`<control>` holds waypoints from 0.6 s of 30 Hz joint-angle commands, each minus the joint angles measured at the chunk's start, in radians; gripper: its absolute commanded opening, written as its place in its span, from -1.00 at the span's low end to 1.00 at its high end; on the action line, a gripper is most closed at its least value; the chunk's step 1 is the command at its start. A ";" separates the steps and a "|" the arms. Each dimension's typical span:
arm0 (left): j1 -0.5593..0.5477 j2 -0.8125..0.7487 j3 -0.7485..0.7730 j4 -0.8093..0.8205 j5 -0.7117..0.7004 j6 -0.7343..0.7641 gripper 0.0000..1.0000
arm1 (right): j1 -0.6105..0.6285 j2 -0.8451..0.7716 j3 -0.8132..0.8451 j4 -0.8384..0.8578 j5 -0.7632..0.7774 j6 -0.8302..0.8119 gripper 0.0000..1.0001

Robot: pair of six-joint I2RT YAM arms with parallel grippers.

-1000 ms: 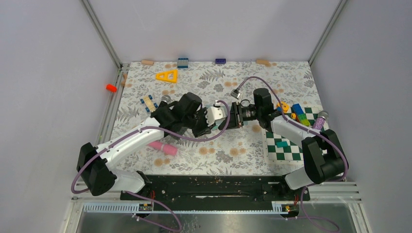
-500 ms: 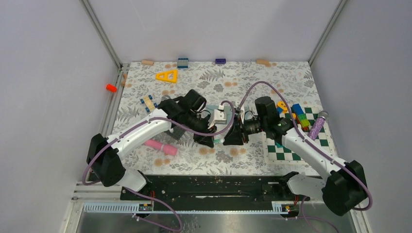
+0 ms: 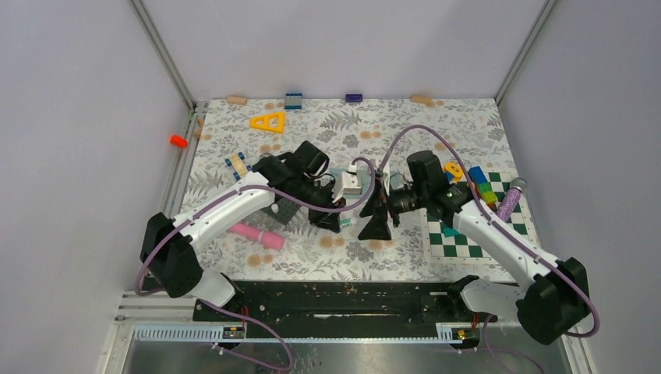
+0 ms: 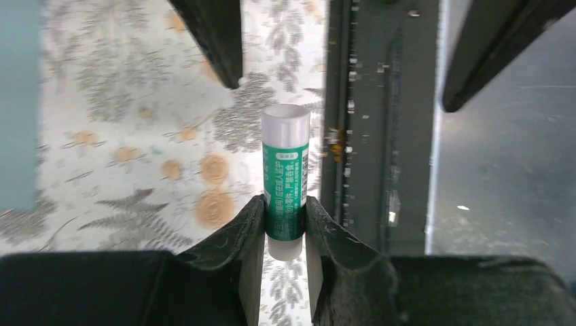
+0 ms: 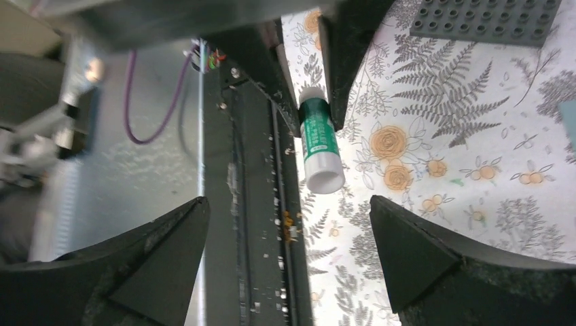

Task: Place the letter into the envelope and seal it
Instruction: Screw the solid glue.

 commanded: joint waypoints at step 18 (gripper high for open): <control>-0.140 -0.172 -0.147 0.356 -0.660 -0.044 -0.88 | -0.142 0.307 -0.027 0.641 -0.152 1.038 0.31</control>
